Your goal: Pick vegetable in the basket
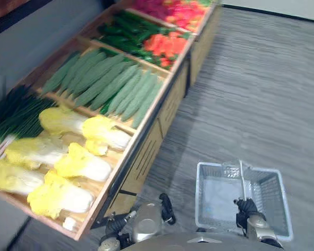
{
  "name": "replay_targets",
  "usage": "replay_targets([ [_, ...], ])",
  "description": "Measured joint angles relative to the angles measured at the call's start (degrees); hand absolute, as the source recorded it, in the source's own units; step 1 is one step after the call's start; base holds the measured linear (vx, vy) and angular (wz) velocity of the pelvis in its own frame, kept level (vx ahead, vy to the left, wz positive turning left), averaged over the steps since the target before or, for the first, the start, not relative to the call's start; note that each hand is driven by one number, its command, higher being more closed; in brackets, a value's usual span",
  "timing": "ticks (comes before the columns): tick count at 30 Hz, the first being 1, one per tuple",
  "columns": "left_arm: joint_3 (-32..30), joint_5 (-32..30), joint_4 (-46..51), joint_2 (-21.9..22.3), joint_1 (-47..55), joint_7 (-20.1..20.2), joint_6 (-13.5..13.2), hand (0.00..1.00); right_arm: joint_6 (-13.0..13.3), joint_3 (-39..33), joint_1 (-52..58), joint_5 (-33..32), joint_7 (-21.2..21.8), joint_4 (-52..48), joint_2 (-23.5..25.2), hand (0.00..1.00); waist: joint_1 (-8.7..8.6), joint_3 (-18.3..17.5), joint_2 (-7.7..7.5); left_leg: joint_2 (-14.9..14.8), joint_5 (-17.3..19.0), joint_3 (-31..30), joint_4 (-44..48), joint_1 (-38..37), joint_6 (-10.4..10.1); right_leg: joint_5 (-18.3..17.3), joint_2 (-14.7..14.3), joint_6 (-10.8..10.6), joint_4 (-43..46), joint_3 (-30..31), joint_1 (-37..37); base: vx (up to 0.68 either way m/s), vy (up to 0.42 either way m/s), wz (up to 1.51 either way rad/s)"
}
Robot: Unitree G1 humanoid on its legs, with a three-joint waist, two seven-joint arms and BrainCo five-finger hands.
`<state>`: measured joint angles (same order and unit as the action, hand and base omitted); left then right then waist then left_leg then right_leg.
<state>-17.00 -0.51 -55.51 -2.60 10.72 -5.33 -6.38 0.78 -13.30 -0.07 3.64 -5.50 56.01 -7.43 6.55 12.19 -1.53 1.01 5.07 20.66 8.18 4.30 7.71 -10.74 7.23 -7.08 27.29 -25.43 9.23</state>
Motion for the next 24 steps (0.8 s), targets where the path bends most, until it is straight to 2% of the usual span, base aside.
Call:
replay_targets([
  [1,0.4,0.0,-0.6,-0.4,0.3,0.0,0.2,0.0,0.3,-1.0,-0.3,0.1,-0.4,0.0,-0.7,1.0,-0.48,-0.1,-0.2,0.5,0.4,-5.4,-1.1,-2.6,-0.5,2.2,1.6,-3.7,14.4,3.4,-5.0,0.59,-0.125,2.44],
  [3,1.6,0.1,-0.5,-0.7,0.1,0.0,0.8,0.0,0.3,-1.2,-1.2,0.2,-0.7,0.1,-1.6,1.0,-0.8,-0.2,0.05,0.2,0.9,-13.0,-1.2,-4.8,-1.2,-1.2,-0.3,-2.0,22.0,8.1,-9.6,0.42,-0.243,2.31],
  [4,2.5,1.5,-0.2,-0.9,-0.1,0.0,0.8,0.0,0.4,-1.3,-1.2,0.6,-1.1,0.1,-1.8,1.0,-0.97,0.1,0.78,-0.9,0.7,-19.0,-1.6,-6.9,-1.6,-4.2,-1.5,-1.0,21.5,11.7,-13.1,0.43,-0.321,2.5],
  [5,2.6,1.8,-0.3,-0.9,-0.1,0.0,0.9,0.0,0.5,-1.5,-1.1,0.8,-1.2,0.2,-1.8,1.0,-1.03,0.1,0.79,-1.2,0.5,-21.6,-1.6,-7.5,-2.0,-4.9,-2.0,-0.8,19.6,13.4,-14.1,0.46,-0.424,2.79],
  [7,2.5,2.0,0.0,-1.2,-0.3,0.0,0.9,0.0,0.8,-3.1,0.6,1.1,-1.5,0.2,-1.7,1.0,-2.37,-1.0,0.3,-1.6,0.5,-31.1,-0.9,-6.9,-4.9,-5.4,-4.3,-1.8,7.3,27.4,-16.3,0.31,-0.388,2.85],
  [8,2.3,2.0,0.6,-2.2,0.2,0.1,0.6,0.0,1.2,-6.6,3.1,1.1,-2.0,0.0,-1.5,1.0,-3.19,-2.6,-1.38,0.2,2.0,-35.0,0.6,-4.2,-7.5,-1.8,-4.1,-2.9,-2.2,37.3,-16.5,0.23,-0.3,2.85],
  [9,2.2,1.8,1.3,-3.0,-0.1,0.1,0.6,0.0,1.4,-8.1,4.7,1.0,-2.1,0.1,-1.4,1.0,-3.87,-3.2,-3.54,1.1,3.1,-36.8,1.2,-2.9,-9.3,0.2,-3.4,-2.3,-5.4,41.2,-16.5,0.26,-0.426,2.68],
  [10,0.6,1.5,0.6,-3.4,-1.7,0.0,1.2,0.0,0.8,-11.7,6.5,0.5,-2.5,2.3,-1.8,1.0,-2.92,-3.2,-4.65,0.9,3.1,-39.3,2.0,-1.6,-10.9,-3.7,-3.2,0.5,-7.1,41.7,-14.3,0.1,-0.481,1.47],
  [11,-0.8,1.6,0.7,-2.1,-1.9,0.1,1.2,0.0,0.7,-13.9,7.9,-0.6,-3.0,2.2,-2.2,1.0,-1.06,-3.0,-2.84,-0.9,2.7,-39.0,2.0,-0.7,-11.8,-4.0,-4.4,2.7,-9.2,39.7,-13.2,0.1,-0.481,1.05],
  [12,-1.1,1.6,0.7,-1.5,-1.9,0.2,1.2,0.0,0.6,-14.6,8.0,-0.9,-3.1,2.1,-2.4,1.0,-1.01,-2.5,-1.75,-1.7,2.3,-39.2,1.8,-0.6,-12.3,-3.6,-4.8,3.3,-9.9,37.9,-12.5,-0.03,-0.432,0.7],
  [14,-1.2,1.6,1.1,-0.4,-2.1,0.5,1.2,0.0,0.5,-16.2,11.2,-2.6,-3.2,1.5,-2.0,1.0,-2.96,-2.9,0.66,-3.3,0.2,-38.5,0.3,-0.2,-13.5,-3.2,-5.2,4.1,-11.6,32.9,-10.6,-0.06,-0.21,1.07],
  [15,-1.3,1.6,2.8,0.0,-2.2,0.7,1.2,0.0,0.3,-17.2,13.0,-3.8,-2.9,0.7,-1.6,1.0,-3.58,-3.4,1.32,-4.8,-0.7,-32.3,-0.1,0.2,-13.4,-2.8,-5.1,4.7,-12.5,30.9,-10.5,-0.08,-0.088,1.0],
  [16,-3.1,1.8,4.8,0.0,-2.8,1.4,1.2,0.0,0.2,-17.4,13.5,-5.1,-2.1,-0.1,-1.0,1.0,-3.44,-4.1,2.39,-7.0,-0.9,-20.9,0.0,0.7,-13.0,-2.5,-4.9,5.2,-13.2,29.9,-9.9,-0.06,-0.071,0.62],
  [17,-5.4,2.3,6.8,-0.3,-3.5,1.6,1.1,0.0,0.1,-17.6,13.4,-5.9,-1.6,-0.7,-0.9,1.0,-3.5,-4.2,2.63,-8.9,-1.1,-12.7,0.1,0.0,-12.7,-2.2,-4.6,5.4,-13.1,29.6,-10.0,-0.02,-0.04,0.31],
  [18,-6.9,2.5,8.7,-1.1,-4.2,1.6,1.0,0.0,-0.2,-17.7,13.4,-7.0,-1.5,-0.7,-0.4,1.0,-3.43,-4.2,2.64,-10.1,-1.1,-7.8,0.6,-0.9,-12.6,-2.1,-3.9,5.6,-12.8,29.1,-10.2,-0.01,-0.032,0.24],
  [20,-8.3,5.2,12.6,-2.6,-5.3,1.5,0.6,0.0,-0.6,-18.5,13.3,-7.9,-1.4,-0.8,0.2,1.0,-3.25,-4.4,2.25,-10.6,-0.4,-6.0,3.2,-2.7,-11.8,-1.9,-1.6,5.5,-12.5,27.5,-10.1,-0.03,0.011,0.35],
  [22,-8.4,9.2,20.8,-2.9,-7.2,0.1,-1.1,0.0,-0.4,-20.1,13.7,-8.6,-1.4,-1.2,0.1,1.0,-3.85,-4.6,2.13,-11.7,0.5,-6.3,6.3,-5.4,-11.3,-0.8,2.2,3.7,-12.8,24.0,-9.7,-0.06,0.165,0.68],
  [23,-8.4,10.1,22.7,-2.9,-7.6,-0.1,-1.8,0.0,-0.4,-20.3,13.9,-9.0,-1.3,-1.1,0.0,1.0,-3.97,-5.0,2.41,-12.4,0.2,-6.6,6.0,-5.9,-11.1,-0.5,2.9,3.1,-13.0,22.7,-9.6,-0.08,0.294,0.88],
  [24,-8.4,11.5,26.9,-2.9,-8.5,-0.5,-2.7,0.0,-0.3,-22.1,14.0,-9.0,-1.3,-1.1,-0.6,1.0,-4.06,-6.3,3.8,-12.3,-0.6,-9.1,1.1,-7.2,-14.2,0.7,3.1,1.2,-14.5,21.3,-9.7,-0.07,0.317,0.88],
])
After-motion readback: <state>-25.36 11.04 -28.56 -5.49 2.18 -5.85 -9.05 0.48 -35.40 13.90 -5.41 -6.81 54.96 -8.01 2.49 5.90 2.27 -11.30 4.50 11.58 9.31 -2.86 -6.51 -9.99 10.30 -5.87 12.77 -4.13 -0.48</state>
